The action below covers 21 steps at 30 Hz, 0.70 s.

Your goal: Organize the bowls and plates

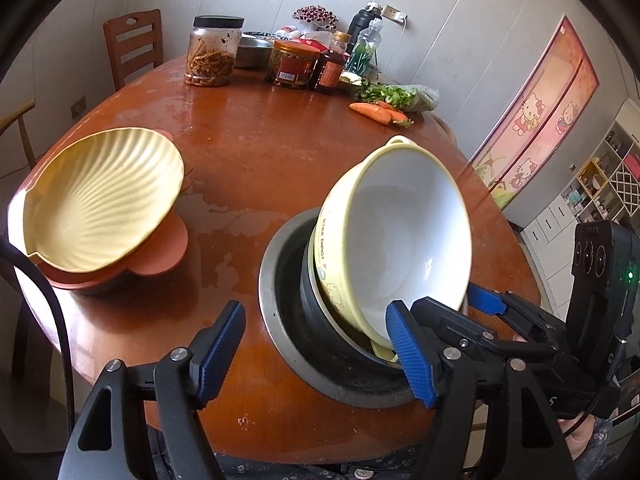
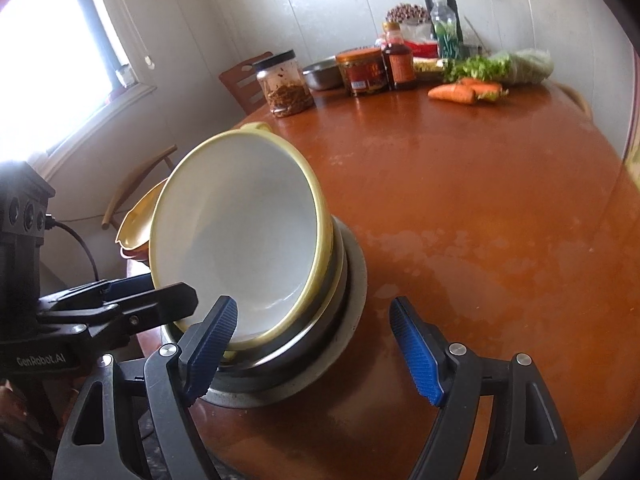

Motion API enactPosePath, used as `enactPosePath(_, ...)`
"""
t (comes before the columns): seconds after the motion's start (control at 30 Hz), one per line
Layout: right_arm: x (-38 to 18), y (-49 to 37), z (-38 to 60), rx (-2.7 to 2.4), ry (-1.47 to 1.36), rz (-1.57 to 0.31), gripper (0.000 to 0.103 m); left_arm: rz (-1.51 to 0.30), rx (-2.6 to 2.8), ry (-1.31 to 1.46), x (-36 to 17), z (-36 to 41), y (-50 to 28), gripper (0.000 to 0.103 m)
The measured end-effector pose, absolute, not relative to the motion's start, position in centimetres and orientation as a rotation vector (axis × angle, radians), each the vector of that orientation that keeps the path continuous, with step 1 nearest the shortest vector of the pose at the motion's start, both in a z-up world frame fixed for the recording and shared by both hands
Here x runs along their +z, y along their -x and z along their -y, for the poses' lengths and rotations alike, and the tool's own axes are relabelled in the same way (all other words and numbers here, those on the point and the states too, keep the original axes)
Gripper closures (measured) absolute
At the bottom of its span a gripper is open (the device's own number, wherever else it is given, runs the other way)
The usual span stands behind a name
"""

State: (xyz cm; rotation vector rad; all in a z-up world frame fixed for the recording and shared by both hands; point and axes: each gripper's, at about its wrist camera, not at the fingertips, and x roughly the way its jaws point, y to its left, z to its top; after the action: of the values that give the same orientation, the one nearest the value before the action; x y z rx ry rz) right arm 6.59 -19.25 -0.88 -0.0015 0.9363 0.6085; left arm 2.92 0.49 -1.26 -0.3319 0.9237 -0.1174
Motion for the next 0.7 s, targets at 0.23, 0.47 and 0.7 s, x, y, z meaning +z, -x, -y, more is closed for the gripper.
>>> enactPosePath(0.23,-1.7,-7.7,19.4,0.615,-0.027,-0.976,0.023,-0.951,-0.121,0.337,-1.9,-0.3,-3.8,0.031)
enactPosePath(0.47,-2.0,-8.3,19.1,0.620,-0.016,-0.980,0.023,-0.977,-0.132,0.361,-2.4,-0.5,-4.6,0.031)
enactPosePath(0.7,-2.5,-9.0,19.2,0.633,-0.029,-0.995,0.024,-0.997,-0.149,0.390,-3.0,-0.6,-5.1,0.031)
